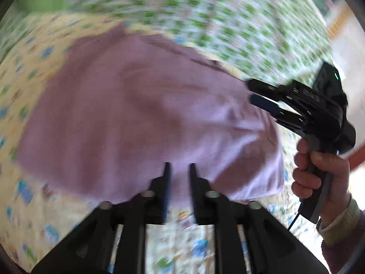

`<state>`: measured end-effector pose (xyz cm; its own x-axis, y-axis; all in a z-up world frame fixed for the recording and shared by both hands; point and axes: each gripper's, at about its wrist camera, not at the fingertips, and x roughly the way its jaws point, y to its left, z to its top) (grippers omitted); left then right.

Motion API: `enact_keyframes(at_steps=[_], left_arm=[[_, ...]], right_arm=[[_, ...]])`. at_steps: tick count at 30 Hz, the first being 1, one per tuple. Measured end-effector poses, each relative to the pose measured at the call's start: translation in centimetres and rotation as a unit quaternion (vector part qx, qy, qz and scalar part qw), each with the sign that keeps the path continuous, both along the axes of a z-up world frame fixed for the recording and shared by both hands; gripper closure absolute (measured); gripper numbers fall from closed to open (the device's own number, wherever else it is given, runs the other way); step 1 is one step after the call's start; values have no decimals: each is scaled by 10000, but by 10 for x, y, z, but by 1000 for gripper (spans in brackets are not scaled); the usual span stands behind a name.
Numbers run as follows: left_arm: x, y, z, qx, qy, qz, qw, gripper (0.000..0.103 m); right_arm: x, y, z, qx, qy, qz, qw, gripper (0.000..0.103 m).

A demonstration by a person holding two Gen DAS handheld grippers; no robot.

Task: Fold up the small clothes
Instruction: 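Grasp the sweater's side edge with the left gripper and lift it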

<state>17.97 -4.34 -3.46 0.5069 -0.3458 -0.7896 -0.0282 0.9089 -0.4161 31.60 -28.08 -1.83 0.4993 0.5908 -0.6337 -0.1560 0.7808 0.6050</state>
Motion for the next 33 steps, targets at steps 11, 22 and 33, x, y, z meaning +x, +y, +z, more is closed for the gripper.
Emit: enact_keyframes(at_steps=[11, 22, 33], left_arm=[[-22, 140, -68, -1005, 1030, 2378, 9606, 41], [42, 92, -16, -191, -90, 1574, 9873, 94], [55, -74, -1, 640, -622, -773, 9930, 94]], right_arm=[[6, 55, 5, 27, -24, 575, 9983, 58], [19, 69, 6, 55, 23, 572, 9983, 58], [57, 31, -4, 732, 333, 385, 9960, 57]])
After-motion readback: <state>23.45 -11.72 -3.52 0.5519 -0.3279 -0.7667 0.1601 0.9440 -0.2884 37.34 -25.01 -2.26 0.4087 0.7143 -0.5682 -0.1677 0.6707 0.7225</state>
